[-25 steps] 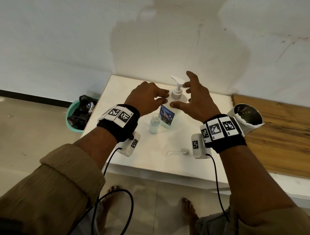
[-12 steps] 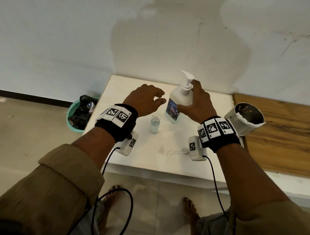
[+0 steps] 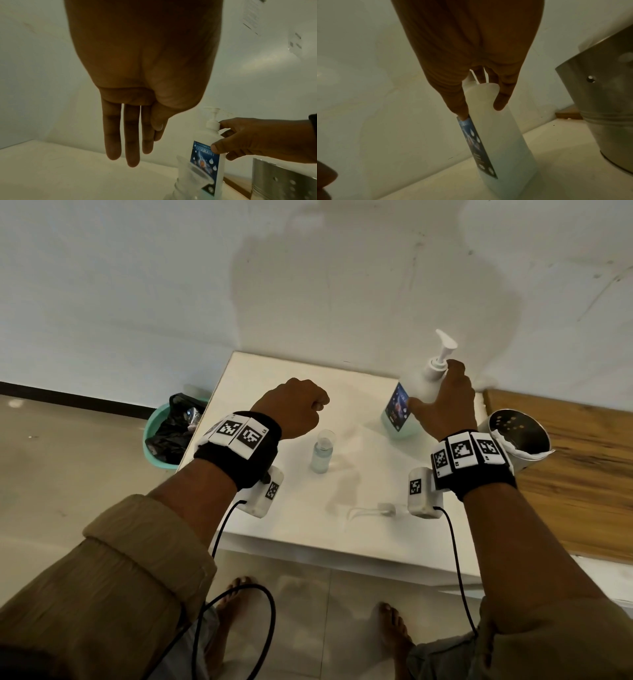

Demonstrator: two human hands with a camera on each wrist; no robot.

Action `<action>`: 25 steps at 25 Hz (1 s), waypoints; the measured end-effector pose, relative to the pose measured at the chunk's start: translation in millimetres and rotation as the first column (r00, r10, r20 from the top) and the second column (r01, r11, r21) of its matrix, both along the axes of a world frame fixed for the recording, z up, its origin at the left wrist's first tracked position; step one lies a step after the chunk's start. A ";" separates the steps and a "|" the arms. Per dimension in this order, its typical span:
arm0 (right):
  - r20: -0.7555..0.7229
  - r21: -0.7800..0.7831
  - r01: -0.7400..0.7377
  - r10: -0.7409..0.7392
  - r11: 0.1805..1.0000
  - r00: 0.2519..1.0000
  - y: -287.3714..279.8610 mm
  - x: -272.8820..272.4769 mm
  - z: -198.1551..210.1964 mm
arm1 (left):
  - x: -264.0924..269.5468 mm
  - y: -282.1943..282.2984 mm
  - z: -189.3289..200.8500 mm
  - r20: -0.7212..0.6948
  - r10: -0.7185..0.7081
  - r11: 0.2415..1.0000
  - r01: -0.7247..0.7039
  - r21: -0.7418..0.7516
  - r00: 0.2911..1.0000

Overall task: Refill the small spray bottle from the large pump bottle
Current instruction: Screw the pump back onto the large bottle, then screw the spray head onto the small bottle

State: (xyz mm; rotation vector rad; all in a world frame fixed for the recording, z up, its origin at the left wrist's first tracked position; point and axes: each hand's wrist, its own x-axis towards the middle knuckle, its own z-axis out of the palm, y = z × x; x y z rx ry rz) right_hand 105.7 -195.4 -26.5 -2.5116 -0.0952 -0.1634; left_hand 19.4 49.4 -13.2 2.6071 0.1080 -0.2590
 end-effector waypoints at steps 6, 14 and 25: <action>-0.007 0.001 0.094 -0.094 0.996 0.996 -9.0 3.6 5.2 | 0.8 4.0 -1.4 -0.050 -0.005 1.000 0.005 0.006 0.999; -0.070 -0.059 0.101 -0.105 0.993 0.992 -9.9 4.0 13.0 | -4.0 7.3 0.9 -0.094 -0.048 0.999 0.050 0.018 0.994; 0.599 0.038 0.001 -0.024 0.999 0.800 2.0 -32.5 107.3 | -4.4 14.1 -2.6 -0.081 -0.086 0.996 0.086 -0.010 0.993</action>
